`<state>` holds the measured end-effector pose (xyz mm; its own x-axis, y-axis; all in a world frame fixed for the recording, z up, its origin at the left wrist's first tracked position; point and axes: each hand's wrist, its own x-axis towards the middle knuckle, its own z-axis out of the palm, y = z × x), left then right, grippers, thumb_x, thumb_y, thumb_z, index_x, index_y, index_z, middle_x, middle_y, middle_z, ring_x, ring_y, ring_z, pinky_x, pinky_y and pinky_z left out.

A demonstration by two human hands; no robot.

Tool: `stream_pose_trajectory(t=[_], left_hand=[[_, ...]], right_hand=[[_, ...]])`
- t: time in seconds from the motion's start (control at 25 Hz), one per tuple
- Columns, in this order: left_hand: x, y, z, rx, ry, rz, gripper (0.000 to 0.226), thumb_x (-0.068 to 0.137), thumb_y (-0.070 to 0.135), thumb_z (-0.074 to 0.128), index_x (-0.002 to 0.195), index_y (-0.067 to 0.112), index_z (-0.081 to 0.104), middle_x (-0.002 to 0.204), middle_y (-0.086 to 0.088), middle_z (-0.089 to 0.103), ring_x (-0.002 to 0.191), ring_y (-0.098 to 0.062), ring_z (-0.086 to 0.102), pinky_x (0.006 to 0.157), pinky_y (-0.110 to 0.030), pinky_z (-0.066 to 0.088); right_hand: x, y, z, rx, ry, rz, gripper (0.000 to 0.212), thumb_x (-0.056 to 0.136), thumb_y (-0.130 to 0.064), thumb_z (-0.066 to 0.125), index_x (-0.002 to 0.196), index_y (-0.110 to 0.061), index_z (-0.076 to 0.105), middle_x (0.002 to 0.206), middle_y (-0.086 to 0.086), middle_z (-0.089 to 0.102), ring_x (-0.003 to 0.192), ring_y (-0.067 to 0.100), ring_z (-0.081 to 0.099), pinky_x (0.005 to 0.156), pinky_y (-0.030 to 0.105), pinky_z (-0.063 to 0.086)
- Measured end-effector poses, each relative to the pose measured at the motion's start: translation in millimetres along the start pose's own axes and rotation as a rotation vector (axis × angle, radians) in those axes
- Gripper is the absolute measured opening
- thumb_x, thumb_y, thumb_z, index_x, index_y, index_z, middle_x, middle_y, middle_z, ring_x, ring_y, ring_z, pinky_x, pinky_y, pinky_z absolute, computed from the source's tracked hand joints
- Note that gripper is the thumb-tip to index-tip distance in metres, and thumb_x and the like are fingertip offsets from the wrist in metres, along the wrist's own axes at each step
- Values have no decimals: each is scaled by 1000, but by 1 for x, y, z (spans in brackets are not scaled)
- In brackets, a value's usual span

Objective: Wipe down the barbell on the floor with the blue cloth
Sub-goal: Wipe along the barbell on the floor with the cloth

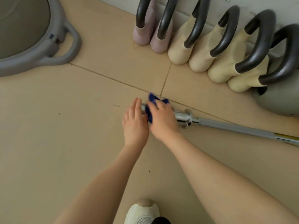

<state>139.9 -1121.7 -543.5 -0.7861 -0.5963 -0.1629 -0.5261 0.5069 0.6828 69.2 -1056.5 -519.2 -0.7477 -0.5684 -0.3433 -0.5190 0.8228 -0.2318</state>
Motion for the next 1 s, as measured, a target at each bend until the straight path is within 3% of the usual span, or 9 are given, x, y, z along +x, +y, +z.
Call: stream_pose_trajectory(t=[0.08,0.16,0.28,0.44,0.56,0.72,0.84,0.92,1.0], left_hand=[[-10,-2,7,55,-64,163,68,86,-1,48,147,5,17,153,-12,26,141,-20,23,115,-39,22],[-16,-11,16,211,-117,299,85,70,-8,58,144,1,16,149,-17,33,138,-23,29,116,-38,23],[-19,-6,20,448,-221,338,89,66,3,71,143,3,27,149,-17,34,137,-30,35,110,-36,20],[-14,10,20,569,-328,277,75,95,19,41,147,11,-13,156,-9,-19,145,-23,-14,115,-33,-9],[-11,13,18,634,-336,269,76,94,14,37,145,13,-20,154,-7,-25,143,-22,-20,115,-34,-11],[-3,22,18,674,-367,240,78,91,9,39,147,13,-16,155,-6,-22,144,-22,-18,116,-33,-9],[6,28,14,691,-385,231,78,91,8,39,147,14,-14,156,-5,-20,144,-21,-17,117,-33,-7],[13,30,12,696,-406,233,77,91,8,39,148,14,-13,157,-5,-18,144,-20,-16,117,-33,-6],[20,35,11,706,-427,226,77,91,9,40,148,14,-12,157,-5,-16,145,-20,-14,118,-33,-4]], right_hand=[[-3,6,-7,-30,-68,-221,62,89,-15,51,145,-21,25,152,8,26,140,27,21,117,36,9],[-4,37,-17,-172,-94,-281,62,90,-14,49,145,-25,23,154,5,24,142,24,18,116,38,5],[-7,81,-33,-303,-6,-183,56,86,-12,48,140,-24,35,144,7,39,132,27,33,109,37,18],[-40,148,-35,-242,-46,161,65,79,-6,54,140,-23,36,139,6,44,121,31,44,96,37,37],[-48,157,-20,-48,13,414,66,76,-3,55,138,-17,40,136,14,47,115,37,48,92,40,41],[-24,113,-7,191,98,256,62,77,2,53,136,-8,41,136,16,46,121,35,44,100,37,36],[-36,142,-15,19,6,140,71,82,-1,51,145,-15,23,145,11,36,127,32,37,103,36,31],[-42,162,-24,-83,-15,279,71,83,-5,52,146,-19,21,144,11,37,127,31,37,103,37,32],[-35,148,-27,85,39,376,68,81,-3,51,143,-18,27,139,13,41,123,33,41,97,40,39]])
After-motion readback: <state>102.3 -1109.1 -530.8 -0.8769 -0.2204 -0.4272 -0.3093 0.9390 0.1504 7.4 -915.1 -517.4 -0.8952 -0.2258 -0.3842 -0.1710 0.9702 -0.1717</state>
